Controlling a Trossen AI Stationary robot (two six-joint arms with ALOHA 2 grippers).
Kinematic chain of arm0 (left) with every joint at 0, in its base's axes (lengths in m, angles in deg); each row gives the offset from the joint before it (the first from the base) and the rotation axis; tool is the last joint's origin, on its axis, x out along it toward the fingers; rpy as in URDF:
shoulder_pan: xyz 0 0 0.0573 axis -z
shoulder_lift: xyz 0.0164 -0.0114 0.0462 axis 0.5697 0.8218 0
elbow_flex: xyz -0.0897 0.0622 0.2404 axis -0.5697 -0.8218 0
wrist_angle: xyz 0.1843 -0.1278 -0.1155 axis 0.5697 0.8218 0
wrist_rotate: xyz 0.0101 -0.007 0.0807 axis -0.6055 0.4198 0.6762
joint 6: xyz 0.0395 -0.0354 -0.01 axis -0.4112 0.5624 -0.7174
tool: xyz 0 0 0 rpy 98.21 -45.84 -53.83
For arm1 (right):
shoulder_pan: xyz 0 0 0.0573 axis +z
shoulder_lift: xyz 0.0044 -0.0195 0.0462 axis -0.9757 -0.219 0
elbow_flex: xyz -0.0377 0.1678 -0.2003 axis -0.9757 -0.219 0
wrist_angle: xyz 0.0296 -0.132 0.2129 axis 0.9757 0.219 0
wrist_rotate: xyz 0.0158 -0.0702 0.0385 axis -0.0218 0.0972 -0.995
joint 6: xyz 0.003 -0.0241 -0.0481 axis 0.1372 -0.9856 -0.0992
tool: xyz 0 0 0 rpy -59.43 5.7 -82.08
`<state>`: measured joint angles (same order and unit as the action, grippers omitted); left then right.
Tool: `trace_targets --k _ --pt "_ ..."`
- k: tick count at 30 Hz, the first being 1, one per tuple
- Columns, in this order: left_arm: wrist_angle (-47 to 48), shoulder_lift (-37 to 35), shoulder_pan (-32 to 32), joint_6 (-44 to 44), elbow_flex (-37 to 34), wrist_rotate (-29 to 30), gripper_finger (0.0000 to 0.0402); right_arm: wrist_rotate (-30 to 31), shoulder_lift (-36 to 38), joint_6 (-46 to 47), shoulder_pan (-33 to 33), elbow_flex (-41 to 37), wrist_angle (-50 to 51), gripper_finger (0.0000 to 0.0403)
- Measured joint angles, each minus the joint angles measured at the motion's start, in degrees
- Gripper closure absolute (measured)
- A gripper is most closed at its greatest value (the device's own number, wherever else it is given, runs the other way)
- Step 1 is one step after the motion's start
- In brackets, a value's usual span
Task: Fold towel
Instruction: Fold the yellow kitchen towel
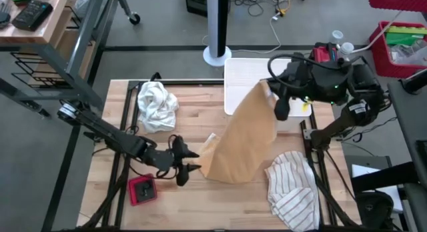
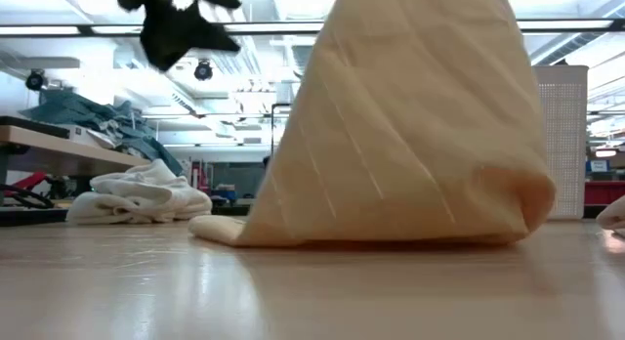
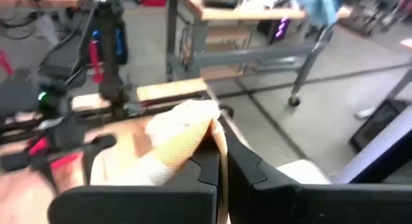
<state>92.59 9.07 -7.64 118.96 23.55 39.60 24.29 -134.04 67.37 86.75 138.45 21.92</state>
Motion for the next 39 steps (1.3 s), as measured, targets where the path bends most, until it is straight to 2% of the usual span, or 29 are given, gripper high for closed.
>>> trace_targets --k 5,7,12,15,22,27,31,36,39 --pt "-15.7 -0.5 0.0 -15.1 0.0 2.9 0.0202 -17.0 -0.2 3.5 0.1 -0.4 -0.1 0.0403" --pt "-24.1 -0.5 0.0 -21.9 0.0 4.9 0.0207 -21.5 -0.9 3.6 0.2 -1.1 -1.8 0.0403" --pt "-42.1 -0.4 -0.1 -36.0 0.0 9.4 0.0219 -23.0 -3.8 2.5 0.1 -3.2 -3.3 0.0403" --pt "-47.4 -0.4 -0.1 -41.3 0.0 10.6 0.0223 -23.3 -6.1 1.2 0.1 -4.7 -4.3 0.0403" --pt "-47.6 1.1 -0.2 -43.4 0.0 12.5 0.0212 -23.0 -13.2 -5.5 0.5 -9.3 -6.6 0.0403" --pt "-45.9 2.9 -0.2 -43.4 0.0 19.1 0.0198 -23.0 -18.3 -8.5 0.5 -11.3 -13.0 0.0403" --pt "-41.5 3.1 0.0 -43.2 0.0 19.6 0.0182 -24.0 -21.6 -11.9 0.5 -11.3 -15.9 0.0403" --pt "-39.0 3.1 0.4 -42.7 0.0 19.6 0.0162 -29.3 -22.9 -12.5 0.1 -11.4 -18.6 0.0403" --pt "-38.6 3.1 0.4 -42.6 0.0 19.7 0.0152 -29.1 -22.7 -12.6 -0.1 -11.3 -18.4 0.0403"
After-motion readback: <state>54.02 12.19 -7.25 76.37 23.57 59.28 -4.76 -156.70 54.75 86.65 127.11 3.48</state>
